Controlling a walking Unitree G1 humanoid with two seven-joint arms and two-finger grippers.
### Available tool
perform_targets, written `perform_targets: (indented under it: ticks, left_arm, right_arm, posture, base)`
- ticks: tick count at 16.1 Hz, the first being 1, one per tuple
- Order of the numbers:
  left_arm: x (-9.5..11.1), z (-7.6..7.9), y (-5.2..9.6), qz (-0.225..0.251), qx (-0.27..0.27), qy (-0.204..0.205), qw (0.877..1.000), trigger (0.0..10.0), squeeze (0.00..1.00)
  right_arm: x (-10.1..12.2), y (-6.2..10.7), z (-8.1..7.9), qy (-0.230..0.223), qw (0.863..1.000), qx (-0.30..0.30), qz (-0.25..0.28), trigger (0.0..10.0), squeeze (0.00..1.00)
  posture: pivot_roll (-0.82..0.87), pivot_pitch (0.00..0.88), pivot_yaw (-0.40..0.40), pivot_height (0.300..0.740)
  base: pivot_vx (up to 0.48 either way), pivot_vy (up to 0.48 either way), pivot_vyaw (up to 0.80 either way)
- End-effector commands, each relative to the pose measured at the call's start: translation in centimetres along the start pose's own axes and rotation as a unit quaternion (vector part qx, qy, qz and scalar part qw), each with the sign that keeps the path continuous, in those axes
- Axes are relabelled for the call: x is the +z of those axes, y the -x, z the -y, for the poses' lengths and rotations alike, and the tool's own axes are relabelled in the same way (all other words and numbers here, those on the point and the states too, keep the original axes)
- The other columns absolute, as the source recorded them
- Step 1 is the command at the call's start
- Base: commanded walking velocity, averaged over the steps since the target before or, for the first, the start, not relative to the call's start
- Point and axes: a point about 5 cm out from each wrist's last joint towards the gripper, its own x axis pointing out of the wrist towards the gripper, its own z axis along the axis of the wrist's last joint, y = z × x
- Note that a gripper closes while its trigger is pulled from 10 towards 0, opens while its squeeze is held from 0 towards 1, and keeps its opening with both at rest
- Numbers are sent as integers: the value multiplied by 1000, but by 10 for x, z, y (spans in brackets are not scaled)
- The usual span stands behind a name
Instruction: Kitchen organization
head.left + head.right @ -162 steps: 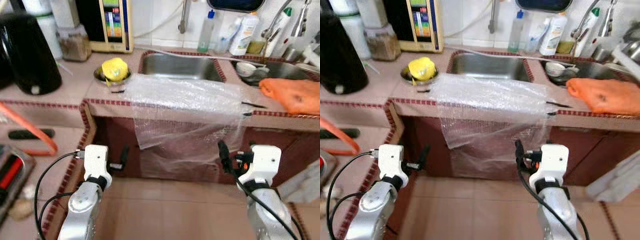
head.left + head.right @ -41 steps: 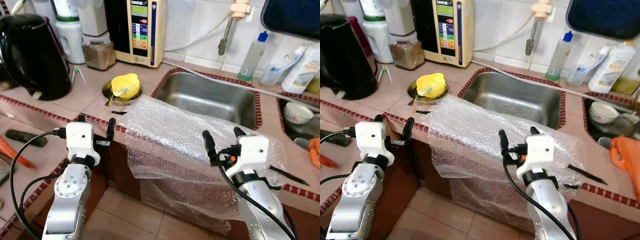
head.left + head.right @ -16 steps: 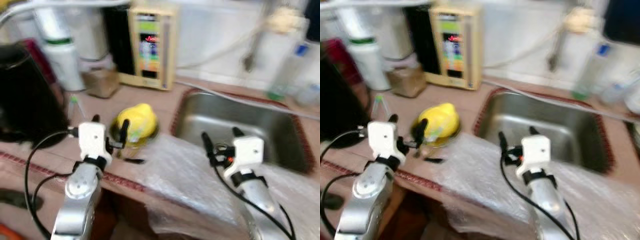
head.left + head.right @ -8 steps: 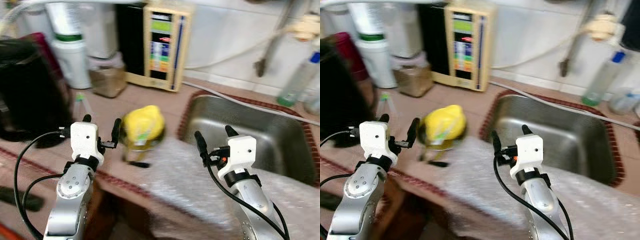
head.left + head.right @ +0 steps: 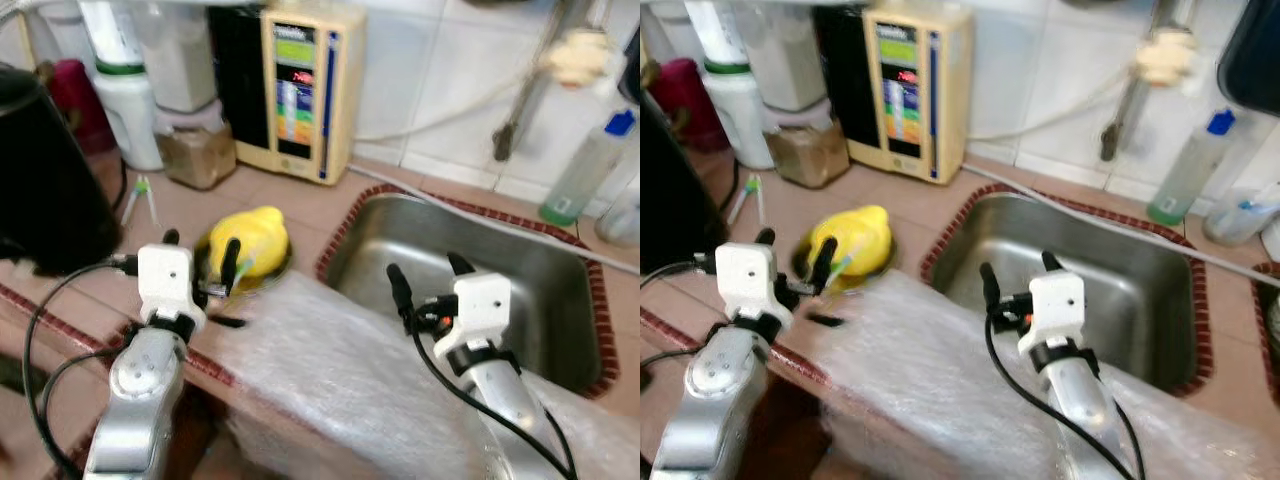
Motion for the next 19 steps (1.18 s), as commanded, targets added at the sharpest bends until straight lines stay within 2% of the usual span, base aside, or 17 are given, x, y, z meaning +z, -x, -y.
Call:
perform_targets:
  ticks: [1,10,15,19]
  left_arm:
    - [4,-2,0,9,2,-5,1000,10000,0]
    - [13,2,0,36,-15,-44,998,10000,0]
    - [7,8,5,26,-45,-31,998,10000,0]
    - [-5,8,13,0,-57,-32,998,10000,0]
  right_arm:
    - [4,0,1,2,1000,-4,7,10000,0]
    - [4,1,-2,2,1000,5,7,10000,0]
    - [11,1,-7,-9,999,34,13,10000,0]
    - [8,3,-13,-22,998,61,-2,10000,0]
  posture:
    - [40,18,1,740]
    - [40,21,3,740]
    - [37,26,0,740]
    - [37,32,-5,740]
  base:
    - [0,0,0]
    - [0,0,0]
    - [0,0,0]
    - [0,0,0]
